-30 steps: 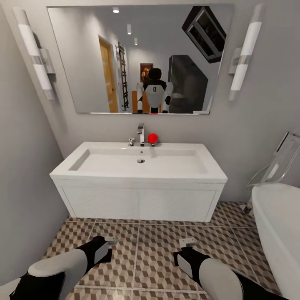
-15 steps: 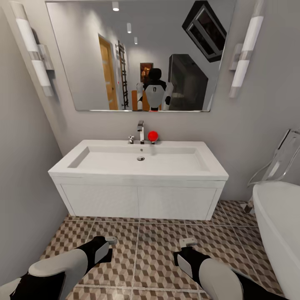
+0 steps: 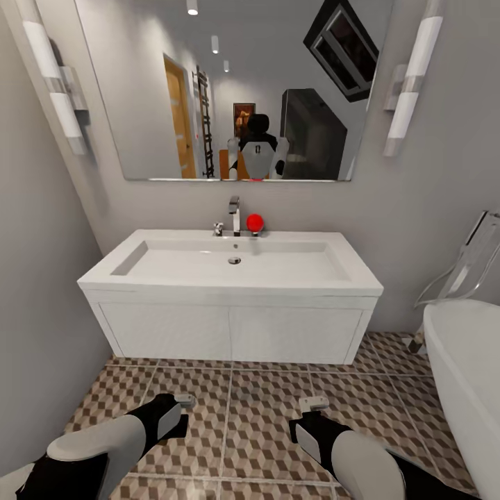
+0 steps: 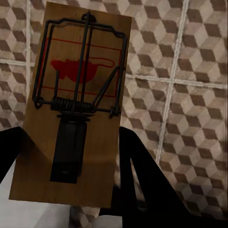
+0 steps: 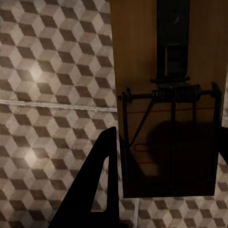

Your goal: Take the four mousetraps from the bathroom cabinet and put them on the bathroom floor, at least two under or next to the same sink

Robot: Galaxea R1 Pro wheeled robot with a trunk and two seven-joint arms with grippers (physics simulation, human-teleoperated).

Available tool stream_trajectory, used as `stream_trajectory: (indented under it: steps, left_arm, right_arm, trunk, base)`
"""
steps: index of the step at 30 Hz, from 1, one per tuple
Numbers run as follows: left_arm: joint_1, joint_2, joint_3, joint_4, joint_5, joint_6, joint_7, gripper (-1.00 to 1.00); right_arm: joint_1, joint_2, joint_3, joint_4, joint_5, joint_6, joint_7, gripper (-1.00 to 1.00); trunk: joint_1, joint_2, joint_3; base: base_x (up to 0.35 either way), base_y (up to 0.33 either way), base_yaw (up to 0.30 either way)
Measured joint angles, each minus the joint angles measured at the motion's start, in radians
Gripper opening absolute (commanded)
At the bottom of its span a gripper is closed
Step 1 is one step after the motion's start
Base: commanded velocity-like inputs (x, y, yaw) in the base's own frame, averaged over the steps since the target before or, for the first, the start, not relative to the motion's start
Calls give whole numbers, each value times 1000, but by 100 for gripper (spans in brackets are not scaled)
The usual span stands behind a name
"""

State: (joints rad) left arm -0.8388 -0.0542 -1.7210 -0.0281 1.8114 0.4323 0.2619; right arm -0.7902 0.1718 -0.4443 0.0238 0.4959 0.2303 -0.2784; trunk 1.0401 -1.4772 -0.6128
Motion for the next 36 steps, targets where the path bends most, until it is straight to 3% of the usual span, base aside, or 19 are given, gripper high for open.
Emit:
stream_trajectory:
  steps: [6,15,30,36]
  left_arm:
    - [0,3,-2,4,-1,6,-73,-100]
    - [-1,4,-3,4,-1,6,-77,-100]
    - [0,5,0,2,-1,3,-79,-100]
    - [0,3,2,2,1,12,-78,-100]
  right_arm:
    - [0,0,0,-1,0,0,0,-100]
    - [0,0,0,-1,0,0,0,-100]
    - [4,0,0,1,1,3,-9,-100]
    - [5,3,-1,5,0,7,-85,-100]
  trunk:
    - [23,-42,-19]
    - [57,-105,-47]
    - [115,-210,-94]
    - [138,-252,-113]
  base:
    - [228,-1,0]
    - [288,-71,0]
    - [14,-5,0]
    - [0,0,0]
